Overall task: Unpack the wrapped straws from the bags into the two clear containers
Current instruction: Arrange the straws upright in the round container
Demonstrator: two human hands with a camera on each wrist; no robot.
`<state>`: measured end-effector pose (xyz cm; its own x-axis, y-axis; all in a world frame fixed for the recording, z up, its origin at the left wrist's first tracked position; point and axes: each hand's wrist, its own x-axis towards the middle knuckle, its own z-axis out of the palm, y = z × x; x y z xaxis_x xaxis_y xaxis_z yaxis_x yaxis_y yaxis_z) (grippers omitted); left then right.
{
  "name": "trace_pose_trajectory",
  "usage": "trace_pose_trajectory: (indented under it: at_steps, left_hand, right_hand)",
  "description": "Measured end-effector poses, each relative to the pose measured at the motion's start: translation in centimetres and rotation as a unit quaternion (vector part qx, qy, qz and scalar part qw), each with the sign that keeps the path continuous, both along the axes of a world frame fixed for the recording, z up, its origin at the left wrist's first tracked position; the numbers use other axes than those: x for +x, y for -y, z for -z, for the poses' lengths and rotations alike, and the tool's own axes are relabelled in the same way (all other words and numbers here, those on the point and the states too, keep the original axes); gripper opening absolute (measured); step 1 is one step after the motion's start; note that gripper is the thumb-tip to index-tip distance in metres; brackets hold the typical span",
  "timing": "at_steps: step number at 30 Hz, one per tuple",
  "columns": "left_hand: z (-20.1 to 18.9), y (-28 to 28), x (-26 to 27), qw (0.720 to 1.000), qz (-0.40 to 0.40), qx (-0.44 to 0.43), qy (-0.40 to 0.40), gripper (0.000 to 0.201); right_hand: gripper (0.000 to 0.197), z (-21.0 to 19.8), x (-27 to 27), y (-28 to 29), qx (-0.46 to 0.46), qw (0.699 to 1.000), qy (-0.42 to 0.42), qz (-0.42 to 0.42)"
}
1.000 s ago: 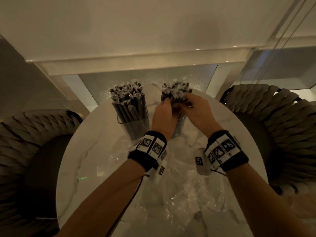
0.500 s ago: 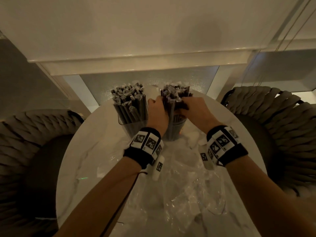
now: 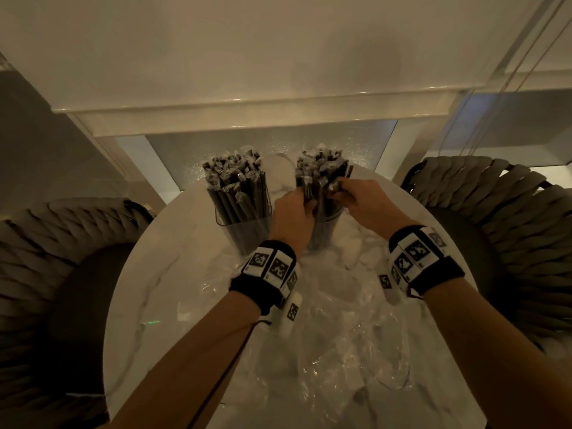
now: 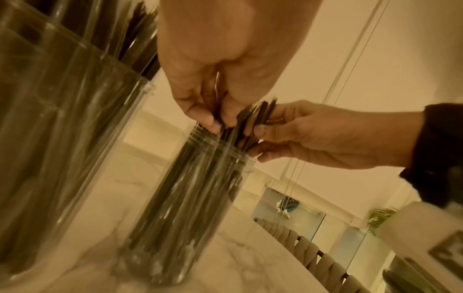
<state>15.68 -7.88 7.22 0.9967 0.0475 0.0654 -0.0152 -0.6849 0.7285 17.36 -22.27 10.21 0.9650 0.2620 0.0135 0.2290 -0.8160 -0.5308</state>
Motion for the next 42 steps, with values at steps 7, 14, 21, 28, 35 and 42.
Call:
trace_pose_trajectory:
  at_steps: [7, 14, 21, 28, 35, 42]
  left_hand:
    - [-0.9, -0.1, 0.1, 0.997, -0.024, -0.044, 0.050, 0.017]
    - [0.1, -0.4, -2.3, 0.989, -0.071, -0.112, 0.070, 0.022]
    - [1.4, 0.5, -2.4, 0.995, -0.021, -0.093, 0.037, 0.018]
    - [-0.1, 0.8, -0.3, 0.993, -0.021, -0.110, 0.041, 0.021]
    - [-0.4, 1.5, 0.4, 0.999, -0.002, -0.036, 0.039, 0.020]
    - [-2.9, -0.1, 4.0, 0.998, 0.058, 0.030, 0.009, 0.023]
  right_hand:
    - [0.015, -0.7, 1.1, 0.8, 0.029, 0.998, -0.041, 0.044]
    - [0.019, 0.2, -1.1, 1.3, 0.232, 0.961, 0.016, 0.148]
    - [0.026, 1.6, -3.4, -1.3, 0.164, 0.976, 0.019, 0.141]
    - [0.023, -0.1, -0.4, -1.8, 0.115, 0.985, 0.057, 0.116]
    - [0.023, -1.6, 0.6, -1.1, 0.069, 0.993, 0.045, 0.083]
    - [0.021, -2.7, 1.5, -0.5, 0.039, 0.997, 0.042, 0.055]
